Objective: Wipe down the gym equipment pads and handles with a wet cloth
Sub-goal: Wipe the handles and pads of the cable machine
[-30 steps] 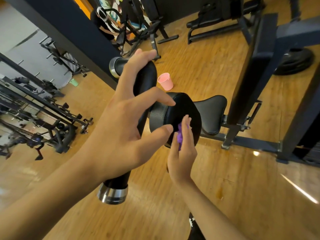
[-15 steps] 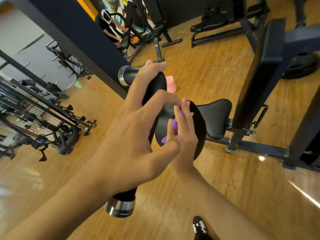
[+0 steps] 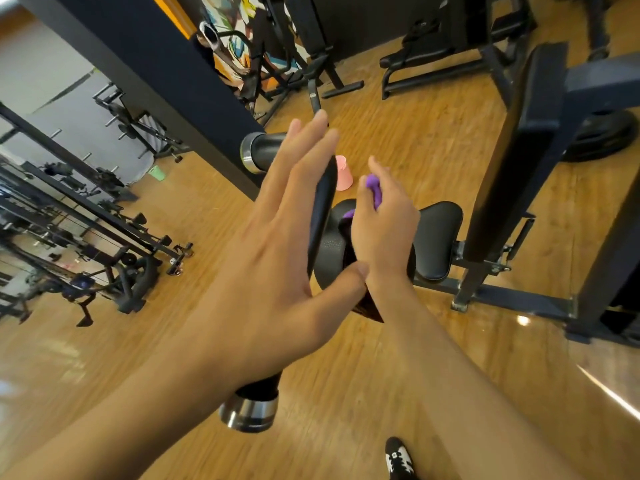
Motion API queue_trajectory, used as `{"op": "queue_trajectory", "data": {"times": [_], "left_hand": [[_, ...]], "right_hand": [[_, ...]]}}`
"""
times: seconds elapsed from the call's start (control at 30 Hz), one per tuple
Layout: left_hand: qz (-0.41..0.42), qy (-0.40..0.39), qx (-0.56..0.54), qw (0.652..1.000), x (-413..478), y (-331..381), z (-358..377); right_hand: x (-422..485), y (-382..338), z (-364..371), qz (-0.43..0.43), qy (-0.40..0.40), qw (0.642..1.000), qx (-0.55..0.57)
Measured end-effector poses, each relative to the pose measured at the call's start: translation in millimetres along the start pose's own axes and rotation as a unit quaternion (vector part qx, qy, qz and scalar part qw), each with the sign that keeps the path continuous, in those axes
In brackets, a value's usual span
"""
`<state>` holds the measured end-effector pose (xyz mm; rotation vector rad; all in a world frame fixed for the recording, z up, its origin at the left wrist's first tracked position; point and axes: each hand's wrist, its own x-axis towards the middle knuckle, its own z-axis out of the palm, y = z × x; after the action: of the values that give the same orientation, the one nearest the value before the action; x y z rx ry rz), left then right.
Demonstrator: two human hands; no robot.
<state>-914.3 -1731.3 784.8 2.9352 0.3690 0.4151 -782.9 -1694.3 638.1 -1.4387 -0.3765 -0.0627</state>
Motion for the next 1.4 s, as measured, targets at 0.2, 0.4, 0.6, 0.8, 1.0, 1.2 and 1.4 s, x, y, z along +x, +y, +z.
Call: {"op": "queue_trajectory", "data": {"times": [0.2, 0.4, 0.6, 0.8, 1.0, 1.2, 1.4], "left_hand": [[0.005, 0.024, 0.032, 0.999, 0.8, 1.7, 2.0], [0.008, 0.015, 0.041, 0.999, 5.6, 0.5, 5.2], [0.005, 0.029, 0.025, 0.999, 4.9, 3.6, 5.2], [0.005, 0.019, 0.041, 0.999, 10.2, 0.6, 7.0], [0.009, 0.016, 0.027, 0.999, 6.7, 0.8, 4.6], [0.017, 0.013, 0.022, 1.0, 8.0, -0.2, 7.0], [0.009, 0.012, 0.017, 1.0, 3.5, -2.4, 5.2]], "right_hand": [[-103.8, 19.5, -14.1, -0.075, -0.036, 0.996, 0.019], [-3.3, -2.5, 2.5, 0.002, 0.0, 1.0, 0.006], [-70.7, 25.8, -9.3, -0.111, -0.036, 0.993, 0.021], [-19.2, 3.1, 4.1, -0.035, 0.002, 0.999, -0.039], [-60.8, 21.2, -5.7, -0.113, -0.018, 0.993, -0.011], [7.2, 14.6, -9.6, -0.027, -0.014, 1.0, -0.006], [-1.3, 102.2, -31.4, 0.295, 0.005, 0.954, 0.051]]}}
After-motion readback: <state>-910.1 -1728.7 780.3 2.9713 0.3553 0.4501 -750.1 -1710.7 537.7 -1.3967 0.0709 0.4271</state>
